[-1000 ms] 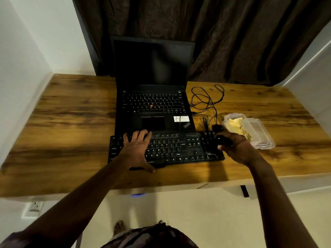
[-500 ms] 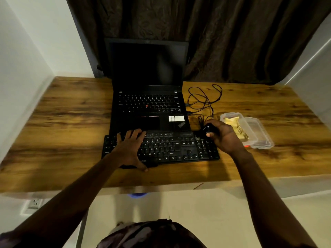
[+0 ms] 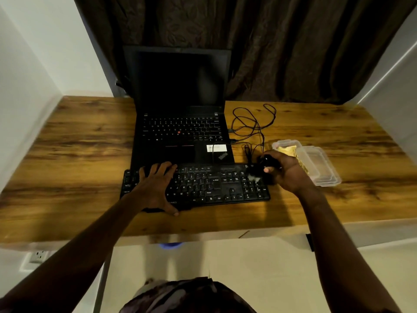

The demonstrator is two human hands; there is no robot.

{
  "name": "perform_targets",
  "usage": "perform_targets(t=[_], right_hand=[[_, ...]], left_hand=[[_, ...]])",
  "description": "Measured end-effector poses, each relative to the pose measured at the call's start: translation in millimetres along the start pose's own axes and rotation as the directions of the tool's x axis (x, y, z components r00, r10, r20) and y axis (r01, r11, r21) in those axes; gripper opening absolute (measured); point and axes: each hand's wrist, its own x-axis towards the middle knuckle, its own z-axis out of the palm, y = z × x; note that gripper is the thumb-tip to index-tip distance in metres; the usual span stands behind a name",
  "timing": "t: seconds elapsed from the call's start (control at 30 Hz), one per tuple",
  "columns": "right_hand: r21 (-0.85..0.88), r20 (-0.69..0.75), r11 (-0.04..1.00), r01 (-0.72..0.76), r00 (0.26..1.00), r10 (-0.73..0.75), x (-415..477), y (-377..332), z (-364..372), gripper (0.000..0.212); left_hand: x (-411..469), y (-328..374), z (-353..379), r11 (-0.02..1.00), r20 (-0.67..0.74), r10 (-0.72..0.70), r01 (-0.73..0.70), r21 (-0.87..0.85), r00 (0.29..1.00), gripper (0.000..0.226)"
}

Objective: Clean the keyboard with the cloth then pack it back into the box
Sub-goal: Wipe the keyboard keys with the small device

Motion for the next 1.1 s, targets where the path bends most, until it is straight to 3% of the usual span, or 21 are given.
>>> perform_targets(t=[0.1, 0.3, 0.5, 0.67, 0.8, 0.9, 1.1], right_hand=[[-0.072, -0.110, 0.997, 0.036, 0.993, -0.044, 2.2, -3.9, 1.9, 0.040], [-0.086, -0.004, 0.995, 0.050, 0.999, -0.050, -24.1, -4.1, -4.2, 0.041], [-0.086, 0.063, 0.993, -0.083, 0.994, 0.088, -38.0, -16.9, -1.4, 0.043], [-0.157, 0.041, 0.957, -0.243, 0.967, 0.252, -27.5, -40.3, 42.3, 0.064], [-0.134, 0.050, 0.949, -0.285, 0.955, 0.294, -27.1, -105.4, 102.3, 0.045], [-0.052, 0.017, 0.974, -0.219, 0.975, 0.220, -31.8, -128.3, 128.1, 0.041], [0.053, -0.128, 0.950, -0.308, 0.941, 0.312, -41.0, -117.2, 107.1, 0.034]], left_hand=[[-0.1, -0.9, 0.6, 1.000, 0.001, 0.003, -0.003, -0.004, 1.000, 0.151], [0.6, -3.0, 2.6, 1.000, -0.009, 0.020, -0.020, -0.009, 1.000, 0.150], [0.0, -6.1, 4.2, 0.999, -0.032, 0.045, -0.046, -0.026, 0.998, 0.151], [-2.1, -8.0, 4.8, 0.997, -0.073, 0.070, -0.073, -0.030, 0.995, 0.154], [-2.5, -6.6, 3.3, 0.998, -0.048, 0.068, -0.068, -0.008, 0.997, 0.153], [-2.9, -7.8, 4.8, 0.997, -0.062, 0.073, -0.073, 0.013, 0.995, 0.153], [-4.3, -15.0, 8.0, 0.993, -0.097, 0.104, -0.109, -0.045, 0.990, 0.151]])
